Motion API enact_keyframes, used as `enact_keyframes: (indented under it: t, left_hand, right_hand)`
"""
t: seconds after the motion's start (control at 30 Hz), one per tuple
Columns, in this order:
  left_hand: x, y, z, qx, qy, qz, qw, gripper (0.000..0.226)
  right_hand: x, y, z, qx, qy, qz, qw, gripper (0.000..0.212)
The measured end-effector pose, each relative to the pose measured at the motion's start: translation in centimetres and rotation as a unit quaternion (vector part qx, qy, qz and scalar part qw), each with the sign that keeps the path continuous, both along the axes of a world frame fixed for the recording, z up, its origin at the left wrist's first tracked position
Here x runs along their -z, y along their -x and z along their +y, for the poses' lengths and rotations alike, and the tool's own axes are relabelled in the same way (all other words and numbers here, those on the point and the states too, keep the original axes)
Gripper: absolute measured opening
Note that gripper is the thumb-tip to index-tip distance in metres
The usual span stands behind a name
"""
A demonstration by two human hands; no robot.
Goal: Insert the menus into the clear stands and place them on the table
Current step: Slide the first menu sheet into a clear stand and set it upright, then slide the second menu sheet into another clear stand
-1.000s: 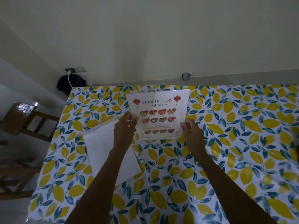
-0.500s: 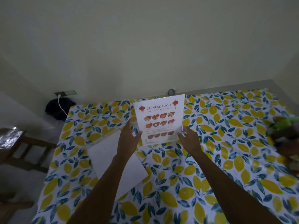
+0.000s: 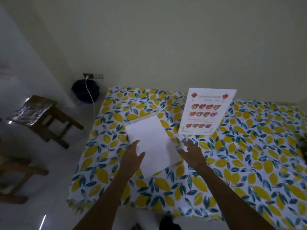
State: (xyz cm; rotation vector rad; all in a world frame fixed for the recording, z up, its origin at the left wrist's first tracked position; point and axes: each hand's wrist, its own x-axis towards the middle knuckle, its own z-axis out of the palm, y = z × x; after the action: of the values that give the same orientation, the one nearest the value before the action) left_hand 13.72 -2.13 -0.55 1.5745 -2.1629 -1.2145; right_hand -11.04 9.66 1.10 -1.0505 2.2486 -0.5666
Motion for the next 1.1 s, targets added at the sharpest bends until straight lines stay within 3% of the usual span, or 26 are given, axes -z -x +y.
enact_keyframes:
  t: [0.33, 0.47, 0.63, 0.77, 0.9, 1.0, 1.1]
  left_hand:
    - [2.3, -2.6, 1.0, -0.074, -0.066, -0.009, 0.995, 0.049]
    - [2.4, -1.5, 0.0, -0.084, -0.049, -0.030, 0.995, 0.023]
    - [4.1, 0.2, -1.5, -0.100, -0.017, -0.025, 0.995, 0.036]
    - [4.3, 0.9, -2.4, -0.149, -0.077, -0.021, 0.986, 0.027]
    - [5.1, 0.2, -3.0, -0.149, -0.064, -0.032, 0.986, 0.035]
    - [4.9, -0.6, -3.4, -0.143, -0.083, 0.005, 0.986, 0.024]
    - [5.0, -1.8, -3.4, -0.103, -0.061, 0.018, 0.993, 0.035]
  right_hand:
    - [3.3, -2.3, -2.2, -0.016, -0.036, 0.013, 0.999, 0.045]
    - [5.1, -1.6, -4.1, -0.007, -0.046, 0.025, 0.999, 0.041]
    - [6.5, -1.3, -6.7, 0.025, -0.048, 0.034, 0.998, 0.037]
    - [6.2, -2.3, -7.5, 0.064, -0.016, 0.044, 0.997, 0.027]
    - [6.2, -2.0, -7.6, 0.090, -0.018, -0.004, 0.996, 0.026]
    - [6.1, -1.9, -6.8, 0.075, 0.016, -0.016, 0.997, 0.037]
    - [5.8, -1.9, -5.9, 0.081, 0.023, -0.029, 0.996, 0.046]
